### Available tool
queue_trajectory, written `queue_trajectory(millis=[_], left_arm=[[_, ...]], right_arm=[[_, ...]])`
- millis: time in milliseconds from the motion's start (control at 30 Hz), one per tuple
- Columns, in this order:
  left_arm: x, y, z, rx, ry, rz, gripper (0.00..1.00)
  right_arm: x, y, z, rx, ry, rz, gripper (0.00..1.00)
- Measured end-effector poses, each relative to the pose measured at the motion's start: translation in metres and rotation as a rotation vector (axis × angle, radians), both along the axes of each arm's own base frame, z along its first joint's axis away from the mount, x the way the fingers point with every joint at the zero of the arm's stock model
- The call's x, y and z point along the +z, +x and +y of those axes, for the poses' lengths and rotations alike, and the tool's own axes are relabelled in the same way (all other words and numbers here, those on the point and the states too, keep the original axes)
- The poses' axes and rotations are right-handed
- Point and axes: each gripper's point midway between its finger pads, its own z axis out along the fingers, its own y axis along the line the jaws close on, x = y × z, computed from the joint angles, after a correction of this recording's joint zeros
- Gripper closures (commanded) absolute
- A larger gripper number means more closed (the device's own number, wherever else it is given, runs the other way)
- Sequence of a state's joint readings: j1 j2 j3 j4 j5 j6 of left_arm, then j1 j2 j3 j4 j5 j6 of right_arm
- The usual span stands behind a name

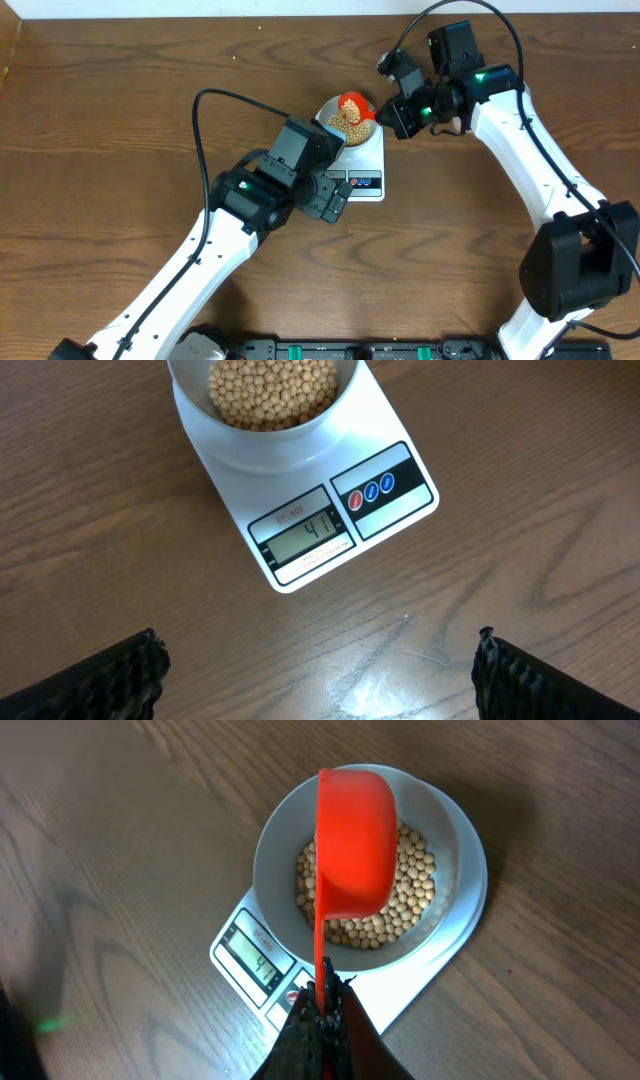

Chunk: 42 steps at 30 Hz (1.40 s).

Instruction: Scoop item into bowl and weigh 50g on scale

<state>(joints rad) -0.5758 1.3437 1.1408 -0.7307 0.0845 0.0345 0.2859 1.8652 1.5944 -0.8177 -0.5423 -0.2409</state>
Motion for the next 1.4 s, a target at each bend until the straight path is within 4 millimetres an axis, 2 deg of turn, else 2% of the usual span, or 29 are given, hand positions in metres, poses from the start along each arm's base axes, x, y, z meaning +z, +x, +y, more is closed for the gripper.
queue_trajectory(millis=[1400], left_arm=[[0.0001,0.0001,0.0000,0.000,0.000,0.000,0.01]], right_arm=[[-0.0005,-0.0009,-0.0003,0.065,-0.021,-0.047,0.99]])
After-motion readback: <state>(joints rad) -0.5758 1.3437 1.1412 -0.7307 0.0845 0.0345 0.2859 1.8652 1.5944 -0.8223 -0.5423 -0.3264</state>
